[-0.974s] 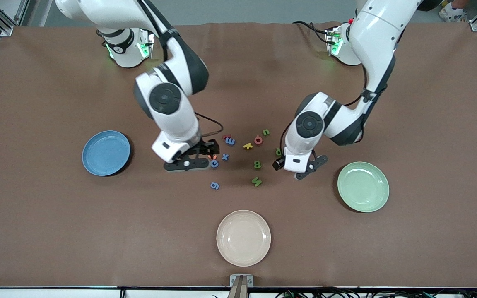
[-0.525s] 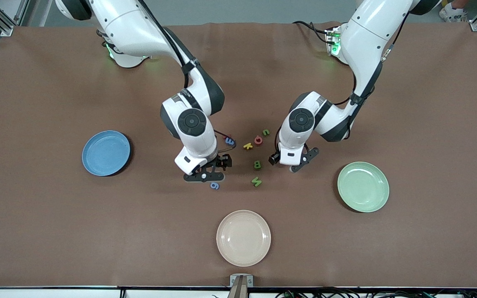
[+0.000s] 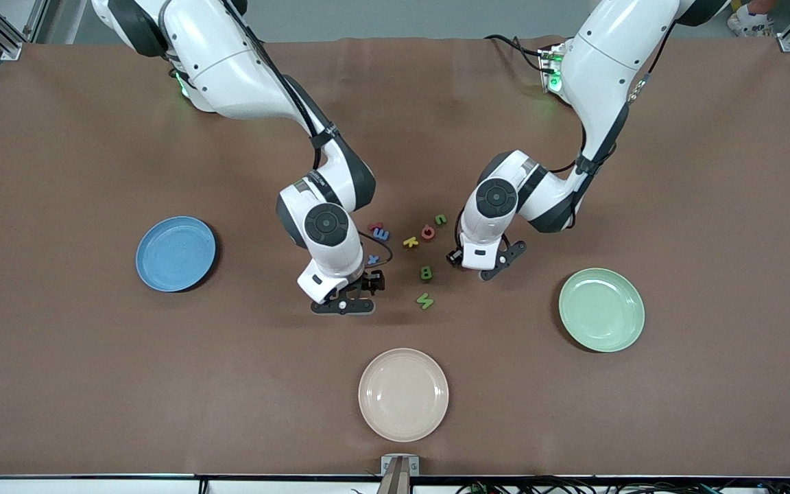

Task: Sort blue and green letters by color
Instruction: 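Grasp the green p with the left gripper while the right gripper grasps the blue 6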

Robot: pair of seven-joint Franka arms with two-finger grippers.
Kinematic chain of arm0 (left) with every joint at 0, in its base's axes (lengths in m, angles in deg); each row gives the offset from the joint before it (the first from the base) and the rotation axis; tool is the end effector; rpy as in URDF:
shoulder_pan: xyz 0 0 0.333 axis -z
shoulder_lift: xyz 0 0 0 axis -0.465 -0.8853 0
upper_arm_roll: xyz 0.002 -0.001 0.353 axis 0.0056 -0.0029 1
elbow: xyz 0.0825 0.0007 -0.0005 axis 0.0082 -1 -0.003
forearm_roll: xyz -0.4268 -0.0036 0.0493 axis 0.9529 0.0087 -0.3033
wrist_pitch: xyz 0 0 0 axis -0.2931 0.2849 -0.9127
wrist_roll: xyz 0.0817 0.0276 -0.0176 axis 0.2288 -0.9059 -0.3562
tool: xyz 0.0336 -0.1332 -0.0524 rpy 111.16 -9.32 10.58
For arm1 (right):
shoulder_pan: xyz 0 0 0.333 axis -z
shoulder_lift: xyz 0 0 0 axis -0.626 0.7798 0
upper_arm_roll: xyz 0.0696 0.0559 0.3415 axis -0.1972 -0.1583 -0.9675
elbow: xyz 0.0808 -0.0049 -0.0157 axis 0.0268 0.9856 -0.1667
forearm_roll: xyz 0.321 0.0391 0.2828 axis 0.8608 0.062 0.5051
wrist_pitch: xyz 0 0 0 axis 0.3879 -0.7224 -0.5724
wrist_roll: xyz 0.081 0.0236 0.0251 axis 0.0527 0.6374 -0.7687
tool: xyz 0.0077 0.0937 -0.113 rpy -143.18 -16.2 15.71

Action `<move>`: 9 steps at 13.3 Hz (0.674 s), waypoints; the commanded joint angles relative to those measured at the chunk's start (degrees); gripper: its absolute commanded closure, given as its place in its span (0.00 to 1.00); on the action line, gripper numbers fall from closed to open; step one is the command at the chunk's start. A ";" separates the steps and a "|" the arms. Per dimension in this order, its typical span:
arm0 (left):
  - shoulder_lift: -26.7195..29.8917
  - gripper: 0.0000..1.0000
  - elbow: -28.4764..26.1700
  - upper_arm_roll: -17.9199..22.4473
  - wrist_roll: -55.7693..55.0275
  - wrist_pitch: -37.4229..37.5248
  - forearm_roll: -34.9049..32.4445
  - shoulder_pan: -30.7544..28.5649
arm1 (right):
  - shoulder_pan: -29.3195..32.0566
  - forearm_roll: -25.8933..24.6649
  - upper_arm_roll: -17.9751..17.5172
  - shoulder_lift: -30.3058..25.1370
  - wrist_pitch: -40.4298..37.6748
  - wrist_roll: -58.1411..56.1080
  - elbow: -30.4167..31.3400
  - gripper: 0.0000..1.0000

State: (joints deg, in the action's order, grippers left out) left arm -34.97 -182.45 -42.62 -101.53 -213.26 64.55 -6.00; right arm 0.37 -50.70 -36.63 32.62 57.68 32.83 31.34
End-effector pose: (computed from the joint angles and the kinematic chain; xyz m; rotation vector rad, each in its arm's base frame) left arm 0.5382 -0.3878 0.1344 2.9659 1.0302 -0.0957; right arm 0.6567 0.4558 0.1861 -3.1320 -0.0179 -0.1067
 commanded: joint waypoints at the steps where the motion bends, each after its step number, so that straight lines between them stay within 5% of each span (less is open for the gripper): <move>1: -0.18 0.40 0.19 0.12 -1.61 -1.10 -1.10 0.70 | 0.59 -0.41 -0.32 2.73 -0.29 1.34 -3.64 0.08; 3: -0.71 0.54 0.37 0.12 -1.61 -1.10 -1.10 0.71 | 0.59 -0.41 -0.23 4.84 -0.03 1.51 -5.66 0.08; 6: -0.27 0.98 0.46 0.21 -0.39 -1.10 -1.19 0.36 | 0.50 -0.50 -0.14 6.16 0.59 2.39 -6.54 0.11; 9: 3.06 1.00 1.77 1.44 2.60 0.91 -2.68 -1.74 | 0.42 -0.50 -0.14 7.22 0.68 3.71 -7.34 0.18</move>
State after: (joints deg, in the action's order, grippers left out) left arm -34.82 -180.93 -41.88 -100.73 -214.00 63.83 -6.13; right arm 0.43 -50.70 -36.45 38.29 58.60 34.88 26.53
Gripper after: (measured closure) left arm 0.727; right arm 0.145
